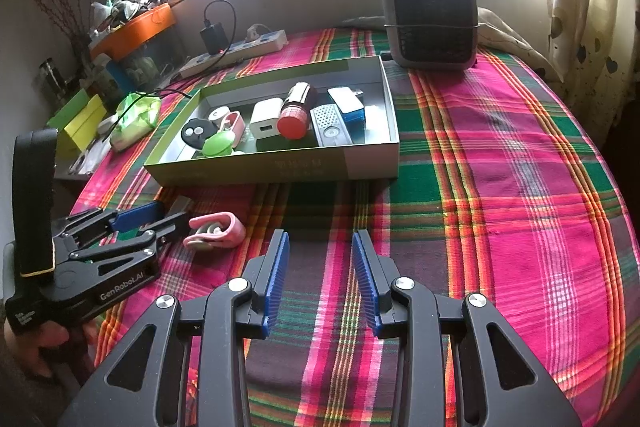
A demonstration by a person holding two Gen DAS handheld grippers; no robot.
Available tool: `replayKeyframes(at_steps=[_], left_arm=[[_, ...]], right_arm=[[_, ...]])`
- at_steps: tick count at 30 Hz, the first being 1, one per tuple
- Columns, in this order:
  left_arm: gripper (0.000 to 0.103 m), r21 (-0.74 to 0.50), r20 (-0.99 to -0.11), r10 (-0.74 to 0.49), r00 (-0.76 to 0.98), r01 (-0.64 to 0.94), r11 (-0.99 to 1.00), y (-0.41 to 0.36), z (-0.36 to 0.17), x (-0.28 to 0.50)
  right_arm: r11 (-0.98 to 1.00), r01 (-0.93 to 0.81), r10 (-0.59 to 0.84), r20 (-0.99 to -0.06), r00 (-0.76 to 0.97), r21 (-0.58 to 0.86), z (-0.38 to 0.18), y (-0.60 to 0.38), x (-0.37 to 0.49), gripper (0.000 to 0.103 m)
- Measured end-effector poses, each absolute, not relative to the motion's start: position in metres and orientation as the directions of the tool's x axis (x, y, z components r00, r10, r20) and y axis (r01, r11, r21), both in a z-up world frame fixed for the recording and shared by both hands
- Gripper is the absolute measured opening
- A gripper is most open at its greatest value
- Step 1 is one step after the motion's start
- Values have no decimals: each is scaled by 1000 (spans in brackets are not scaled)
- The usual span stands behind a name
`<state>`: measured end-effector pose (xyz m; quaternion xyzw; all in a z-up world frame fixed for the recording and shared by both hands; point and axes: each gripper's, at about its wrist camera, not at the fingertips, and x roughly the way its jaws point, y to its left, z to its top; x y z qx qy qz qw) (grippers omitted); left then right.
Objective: Organize rigid objects
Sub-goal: 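Close the left gripper on the black strip and lift it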
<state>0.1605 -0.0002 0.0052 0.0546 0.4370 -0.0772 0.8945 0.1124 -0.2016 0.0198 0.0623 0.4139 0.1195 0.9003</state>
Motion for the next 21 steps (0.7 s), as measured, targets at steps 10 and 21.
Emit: replayKeyframes(at_steps=[10,21], left_arm=[[23,-51,-785,-161,598,197,979,7,8,160],[22,-79,-767,-192,613,206,975,9,13,154]], right_arm=[[966,-171,257,-735,627,193,21,-196,112,35],[967,-178,255,-736,627,184,21,-192,112,35]])
